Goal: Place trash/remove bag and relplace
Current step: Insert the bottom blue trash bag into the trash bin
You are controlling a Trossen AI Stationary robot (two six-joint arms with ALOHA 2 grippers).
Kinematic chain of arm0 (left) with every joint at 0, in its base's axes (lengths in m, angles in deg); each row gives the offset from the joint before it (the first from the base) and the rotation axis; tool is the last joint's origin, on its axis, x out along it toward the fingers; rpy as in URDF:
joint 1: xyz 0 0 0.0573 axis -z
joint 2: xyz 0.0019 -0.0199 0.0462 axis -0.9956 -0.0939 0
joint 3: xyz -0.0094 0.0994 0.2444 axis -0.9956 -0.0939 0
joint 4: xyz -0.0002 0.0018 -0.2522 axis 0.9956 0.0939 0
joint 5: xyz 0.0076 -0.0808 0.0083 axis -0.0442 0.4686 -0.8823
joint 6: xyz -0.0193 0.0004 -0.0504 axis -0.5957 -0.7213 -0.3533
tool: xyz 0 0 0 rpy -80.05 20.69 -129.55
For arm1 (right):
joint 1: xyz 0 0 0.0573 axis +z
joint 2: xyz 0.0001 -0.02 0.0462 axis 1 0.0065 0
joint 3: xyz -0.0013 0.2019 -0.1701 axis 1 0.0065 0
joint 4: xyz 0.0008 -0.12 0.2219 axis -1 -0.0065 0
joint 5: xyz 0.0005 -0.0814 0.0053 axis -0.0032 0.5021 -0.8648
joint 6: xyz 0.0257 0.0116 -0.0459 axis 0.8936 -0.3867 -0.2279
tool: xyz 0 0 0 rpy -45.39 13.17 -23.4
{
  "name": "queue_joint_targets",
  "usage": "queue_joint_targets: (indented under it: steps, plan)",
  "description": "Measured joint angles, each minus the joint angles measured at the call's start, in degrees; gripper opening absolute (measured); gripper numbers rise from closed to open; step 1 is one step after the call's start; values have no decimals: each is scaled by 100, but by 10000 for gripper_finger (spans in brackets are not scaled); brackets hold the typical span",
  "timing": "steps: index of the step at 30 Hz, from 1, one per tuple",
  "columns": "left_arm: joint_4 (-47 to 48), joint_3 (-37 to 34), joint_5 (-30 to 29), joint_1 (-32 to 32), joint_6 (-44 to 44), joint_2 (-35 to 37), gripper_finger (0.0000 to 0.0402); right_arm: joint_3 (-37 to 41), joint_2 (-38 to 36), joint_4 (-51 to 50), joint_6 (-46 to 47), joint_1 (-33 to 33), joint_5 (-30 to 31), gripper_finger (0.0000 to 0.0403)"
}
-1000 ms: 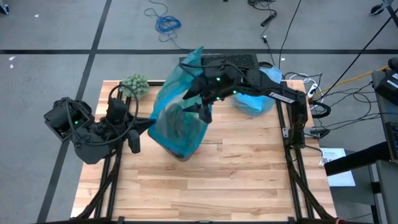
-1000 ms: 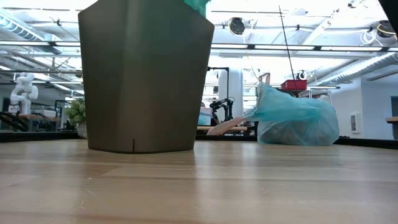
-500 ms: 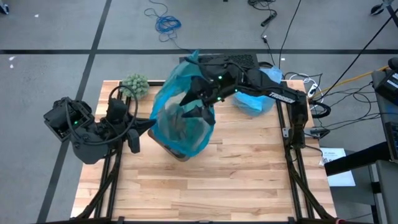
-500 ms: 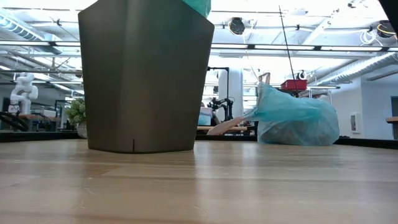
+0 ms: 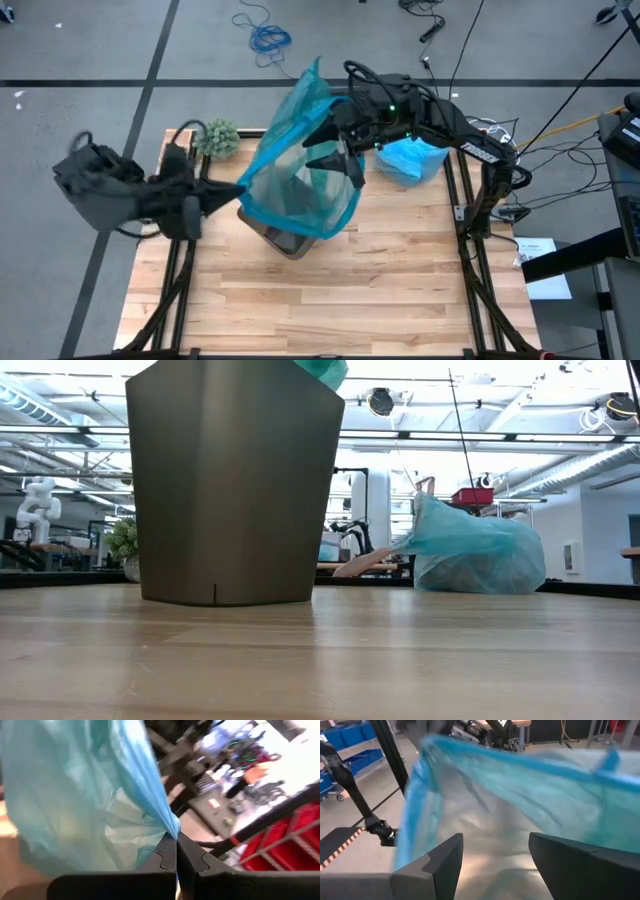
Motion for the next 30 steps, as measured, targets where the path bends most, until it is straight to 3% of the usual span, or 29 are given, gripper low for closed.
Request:
queue_joint_targets:
  steps: [8, 19, 25, 28, 30]
  plan:
    - [-1447, 1, 6, 4, 1525, 226, 0, 0, -11, 203, 150, -4, -330, 222]
    - [-1306, 1, -64, -1, 1365, 322, 0, 2, -11, 1227, 992, -4, -1193, 222]
    - [-1178, 1, -154, -2, 1104, 336, 0, 2, -11, 1487, 1369, -6, -1211, 222]
    - [-1194, 1, -230, -2, 1109, 358, 0, 2, -11, 1166, 1349, -63, -1129, 222]
    - [-1193, 1, -248, -2, 1134, 359, 0, 0, -13, 673, 1157, -130, -757, 222]
